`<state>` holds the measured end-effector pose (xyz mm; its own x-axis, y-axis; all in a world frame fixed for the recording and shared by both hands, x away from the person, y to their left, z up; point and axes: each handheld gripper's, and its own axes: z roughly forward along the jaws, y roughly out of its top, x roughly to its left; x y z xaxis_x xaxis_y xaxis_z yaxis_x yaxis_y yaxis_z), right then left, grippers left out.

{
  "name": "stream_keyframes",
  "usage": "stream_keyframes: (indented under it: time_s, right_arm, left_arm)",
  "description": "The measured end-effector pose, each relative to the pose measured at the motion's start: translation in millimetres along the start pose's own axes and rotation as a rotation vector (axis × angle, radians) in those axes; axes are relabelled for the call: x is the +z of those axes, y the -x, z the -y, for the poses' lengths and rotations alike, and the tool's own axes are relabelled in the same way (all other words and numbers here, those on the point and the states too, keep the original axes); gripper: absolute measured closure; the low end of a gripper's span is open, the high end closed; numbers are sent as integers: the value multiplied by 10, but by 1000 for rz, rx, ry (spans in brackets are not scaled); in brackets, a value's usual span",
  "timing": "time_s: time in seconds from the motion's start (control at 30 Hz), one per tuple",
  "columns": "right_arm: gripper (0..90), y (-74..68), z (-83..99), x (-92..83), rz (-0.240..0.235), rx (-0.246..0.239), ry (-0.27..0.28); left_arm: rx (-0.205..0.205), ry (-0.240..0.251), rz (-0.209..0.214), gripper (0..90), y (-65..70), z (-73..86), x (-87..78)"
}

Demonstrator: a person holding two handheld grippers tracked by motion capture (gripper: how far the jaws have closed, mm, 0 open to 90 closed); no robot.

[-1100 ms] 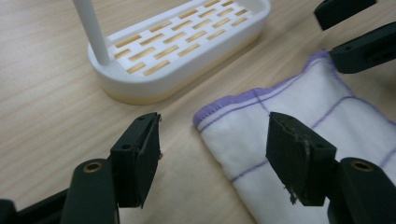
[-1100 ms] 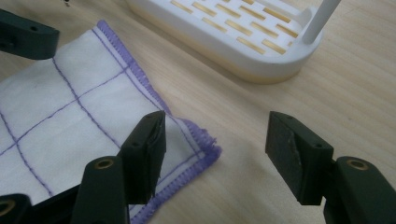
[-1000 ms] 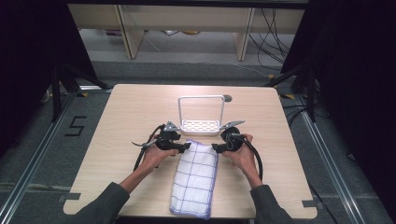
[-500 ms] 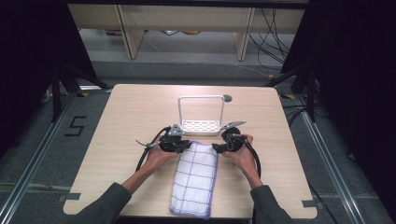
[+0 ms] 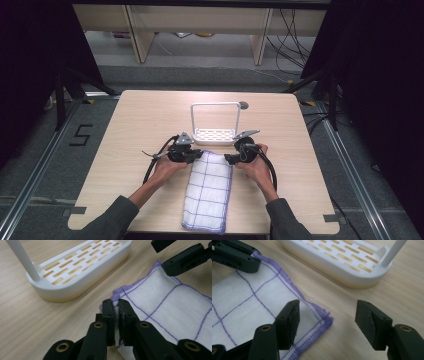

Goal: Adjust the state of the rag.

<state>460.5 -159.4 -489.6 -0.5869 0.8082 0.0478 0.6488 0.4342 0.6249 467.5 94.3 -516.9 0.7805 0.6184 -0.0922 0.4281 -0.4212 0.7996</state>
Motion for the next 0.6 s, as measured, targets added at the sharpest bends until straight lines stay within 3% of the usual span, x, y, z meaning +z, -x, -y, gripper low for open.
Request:
stream_keyframes:
  time_s: [0.23,0.4,0.43,0.6]
  right_arm:
    - [375,-72,4,111,31,-51,-20]
    - [387,-79,29,129,38,-36,-23]
    - [391,-94,34,129,37,-7,-19]
    - [443,-118,77,115,34,27,-5]
  left_arm:
    - [-17,8,-2,835,1,11,10]
    - [-11,2,4,833,-13,6,-3]
    - [-8,-3,6,831,-17,2,-14]
    - [-37,18,14,830,-15,-12,-28]
